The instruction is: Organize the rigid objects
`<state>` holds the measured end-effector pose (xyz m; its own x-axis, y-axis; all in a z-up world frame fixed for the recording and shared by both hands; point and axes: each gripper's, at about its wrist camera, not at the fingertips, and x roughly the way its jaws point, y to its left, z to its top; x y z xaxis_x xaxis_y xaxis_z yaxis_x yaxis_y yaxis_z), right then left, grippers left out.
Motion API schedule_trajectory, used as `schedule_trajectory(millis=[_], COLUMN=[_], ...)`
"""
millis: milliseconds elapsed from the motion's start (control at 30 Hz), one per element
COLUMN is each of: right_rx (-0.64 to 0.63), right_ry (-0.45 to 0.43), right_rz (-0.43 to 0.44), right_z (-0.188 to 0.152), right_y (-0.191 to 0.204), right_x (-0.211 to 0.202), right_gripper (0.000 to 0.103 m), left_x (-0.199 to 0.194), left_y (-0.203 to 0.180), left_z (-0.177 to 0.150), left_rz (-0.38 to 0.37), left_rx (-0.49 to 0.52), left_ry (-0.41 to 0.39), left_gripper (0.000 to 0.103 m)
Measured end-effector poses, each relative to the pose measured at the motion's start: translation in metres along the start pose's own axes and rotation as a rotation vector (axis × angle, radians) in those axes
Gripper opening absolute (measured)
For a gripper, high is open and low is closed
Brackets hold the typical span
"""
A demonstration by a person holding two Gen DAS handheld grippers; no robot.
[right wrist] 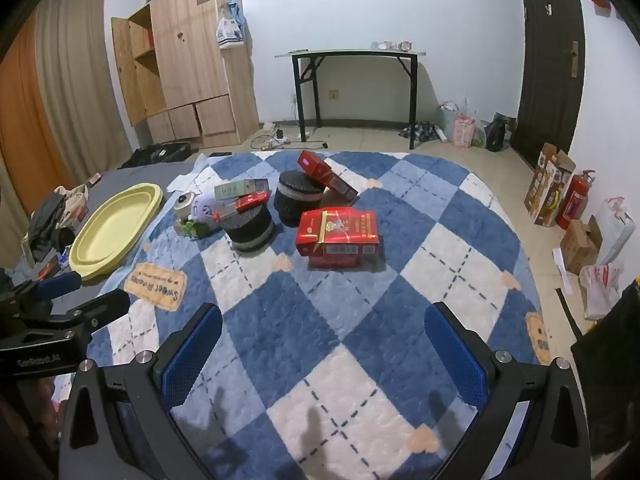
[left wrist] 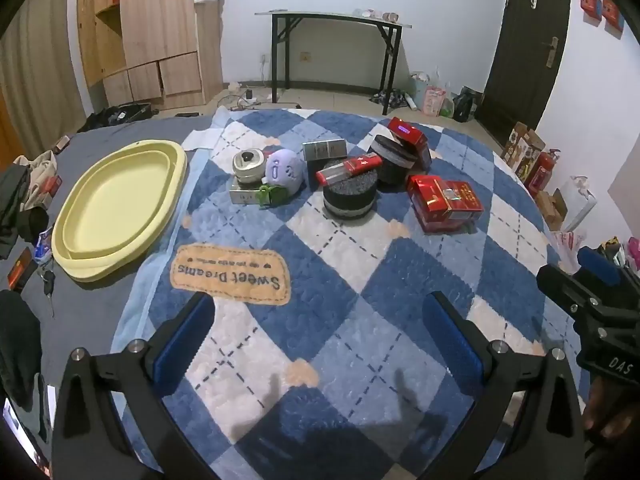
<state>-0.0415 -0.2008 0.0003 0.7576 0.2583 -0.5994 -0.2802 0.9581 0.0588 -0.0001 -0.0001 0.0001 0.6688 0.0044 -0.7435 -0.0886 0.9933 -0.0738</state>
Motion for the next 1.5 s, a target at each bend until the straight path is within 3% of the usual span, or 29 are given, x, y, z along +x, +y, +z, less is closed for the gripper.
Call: schedule_trajectory(millis=[700,1033,1500], right_rx=[0.008,0.008,0.03], right_ry=[-0.006,-0.002,0.02], right_rz=[0.009,0.018,0.029], right_z=[0.0,0.0,0.002], right_y=[-0.002,-0.002,-0.001], right_x=[0.002,0.002,0.008], right_gripper=[0.103,0.103,0.103], left_x=[0.007,0.009,0.015], left_y=[0.004,0.009,0.013], left_z=[-0.003,-0.004,-0.001], left_rz=[0.034,-0.014,0.022], left_rx=[-0.006,-0.04,-0.038], left_ry=[0.024,0.048,0.057], left_gripper=[0.103,0.103,0.103])
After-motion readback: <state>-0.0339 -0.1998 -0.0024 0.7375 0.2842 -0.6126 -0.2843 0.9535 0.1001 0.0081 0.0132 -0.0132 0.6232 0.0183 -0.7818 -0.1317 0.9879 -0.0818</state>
